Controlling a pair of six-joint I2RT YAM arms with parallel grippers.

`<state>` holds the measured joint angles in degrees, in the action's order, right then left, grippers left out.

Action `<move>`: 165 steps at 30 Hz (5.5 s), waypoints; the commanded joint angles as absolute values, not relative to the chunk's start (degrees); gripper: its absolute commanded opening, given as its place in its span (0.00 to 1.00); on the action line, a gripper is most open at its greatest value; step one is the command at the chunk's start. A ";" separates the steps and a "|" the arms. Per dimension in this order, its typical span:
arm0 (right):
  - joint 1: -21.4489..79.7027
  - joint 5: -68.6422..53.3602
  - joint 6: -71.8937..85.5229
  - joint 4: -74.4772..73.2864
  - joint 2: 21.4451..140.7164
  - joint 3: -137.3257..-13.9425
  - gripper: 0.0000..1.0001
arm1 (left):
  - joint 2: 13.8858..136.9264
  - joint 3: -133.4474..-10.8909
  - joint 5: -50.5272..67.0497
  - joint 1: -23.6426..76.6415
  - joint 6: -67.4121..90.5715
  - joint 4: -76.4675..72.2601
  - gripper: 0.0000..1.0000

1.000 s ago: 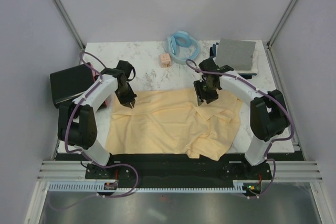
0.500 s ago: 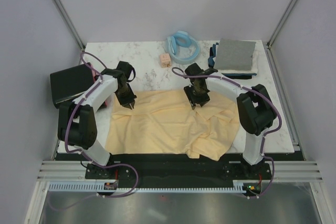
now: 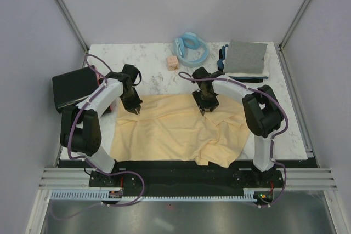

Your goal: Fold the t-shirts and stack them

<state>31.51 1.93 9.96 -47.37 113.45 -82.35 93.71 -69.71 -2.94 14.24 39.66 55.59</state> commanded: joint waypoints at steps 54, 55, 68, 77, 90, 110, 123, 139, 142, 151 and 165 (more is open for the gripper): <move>32.08 15.99 15.20 -59.94 100.98 -79.37 0.63 | 97.56 -77.00 -8.52 14.33 31.03 61.96 0.26; 31.47 15.91 15.47 -59.94 101.25 -78.23 0.63 | 97.65 -76.64 -9.57 14.33 30.68 62.40 0.26; 22.68 12.05 21.01 -55.47 101.25 -75.41 0.63 | 105.81 -79.36 -7.91 14.41 27.95 64.07 0.24; 20.83 9.32 18.63 -55.11 112.76 -78.66 0.60 | 108.81 -81.56 -6.59 14.33 26.72 65.48 0.13; 18.90 3.61 15.73 -53.97 119.53 -78.40 0.08 | 110.21 -78.84 -3.95 14.33 27.07 66.00 0.02; 8.26 5.89 14.85 -54.49 125.59 -87.44 0.18 | 119.96 -90.61 -7.03 13.18 29.88 71.01 0.02; 8.00 8.34 15.91 -54.58 116.41 -88.52 0.48 | 124.11 -101.96 -9.49 13.18 31.90 75.24 0.02; 8.00 9.49 15.73 -51.87 112.76 -91.94 0.50 | 124.89 -103.89 -10.81 13.18 30.15 71.98 0.11; 8.09 9.23 15.82 -51.33 115.22 -91.41 0.50 | 127.43 -104.50 -11.16 13.18 29.71 72.24 0.13; 8.00 10.90 16.87 -52.20 123.57 -92.28 0.32 | 133.23 -109.59 -11.42 13.18 30.94 74.35 0.02; 8.00 13.88 17.75 -52.56 130.16 -98.34 0.25 | 142.46 -123.65 -11.95 13.10 32.43 79.27 0.02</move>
<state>8.40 9.85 16.80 -56.16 124.86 -96.71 139.74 -120.51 -10.63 13.47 30.15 78.65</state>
